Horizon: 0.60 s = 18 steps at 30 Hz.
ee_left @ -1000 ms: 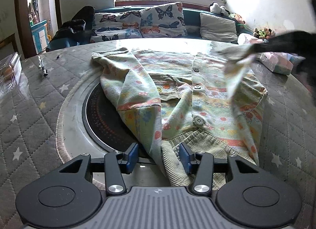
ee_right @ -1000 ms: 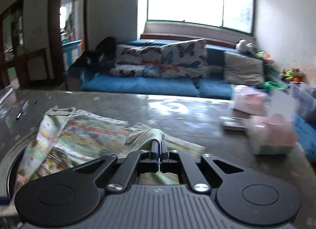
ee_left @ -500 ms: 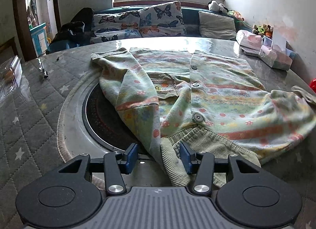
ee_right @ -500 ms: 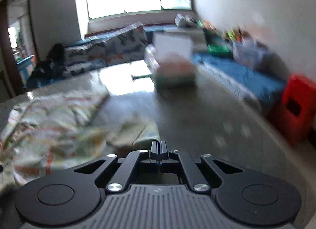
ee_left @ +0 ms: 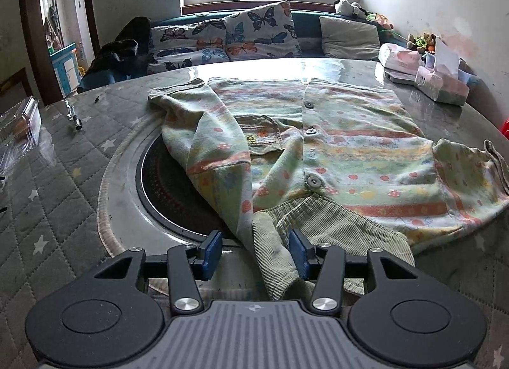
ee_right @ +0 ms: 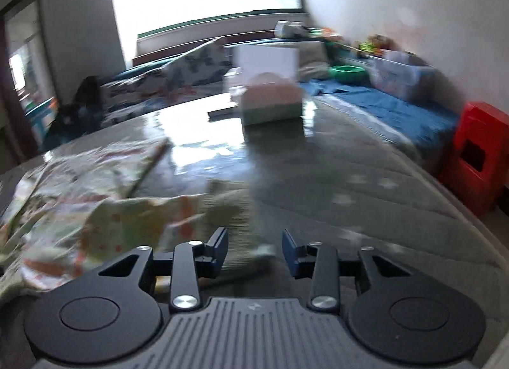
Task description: Fold clothes
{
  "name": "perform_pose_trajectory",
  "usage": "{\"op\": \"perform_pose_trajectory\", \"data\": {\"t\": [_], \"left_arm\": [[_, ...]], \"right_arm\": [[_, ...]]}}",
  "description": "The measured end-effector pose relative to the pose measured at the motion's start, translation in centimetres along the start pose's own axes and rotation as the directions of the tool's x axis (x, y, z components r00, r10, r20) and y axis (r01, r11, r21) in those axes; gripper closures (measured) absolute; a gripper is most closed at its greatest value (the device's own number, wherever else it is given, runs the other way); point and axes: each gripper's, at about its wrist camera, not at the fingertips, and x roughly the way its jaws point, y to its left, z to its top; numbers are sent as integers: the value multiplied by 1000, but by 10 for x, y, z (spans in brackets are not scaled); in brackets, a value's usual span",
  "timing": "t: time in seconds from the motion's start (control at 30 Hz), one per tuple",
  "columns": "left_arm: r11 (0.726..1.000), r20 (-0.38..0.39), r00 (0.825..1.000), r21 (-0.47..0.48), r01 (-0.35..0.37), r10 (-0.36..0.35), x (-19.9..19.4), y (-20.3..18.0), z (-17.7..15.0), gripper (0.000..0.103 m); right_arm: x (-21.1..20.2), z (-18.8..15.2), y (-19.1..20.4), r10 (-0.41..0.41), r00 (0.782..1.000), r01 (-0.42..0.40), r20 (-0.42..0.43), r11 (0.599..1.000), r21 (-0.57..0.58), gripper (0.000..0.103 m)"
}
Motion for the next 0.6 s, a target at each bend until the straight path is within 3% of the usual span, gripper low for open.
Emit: {"op": "perform_pose_trajectory", "data": {"t": [0.03,0.23,0.5,0.6], "left_arm": [[1000,0,1000,-1,0,0,0,0,0,53],[1000,-1,1000,-8,5,-5,-2,1,-3,53],[1000,1,1000,-14,9,-9,-2,2,-3,53],[1000,-1,1000,-17,8,-8,-2,2,-3,53]], "right_arm": [[5,0,7,5,1000,-5,-8,1000,-23,42],[29,-2,23,-82,997,79,-12,983,-163,39],[11,15,-21,-261,964,264,57,964,-41,38],[7,17,-12,-207,976,211,72,976,-46,38]]}}
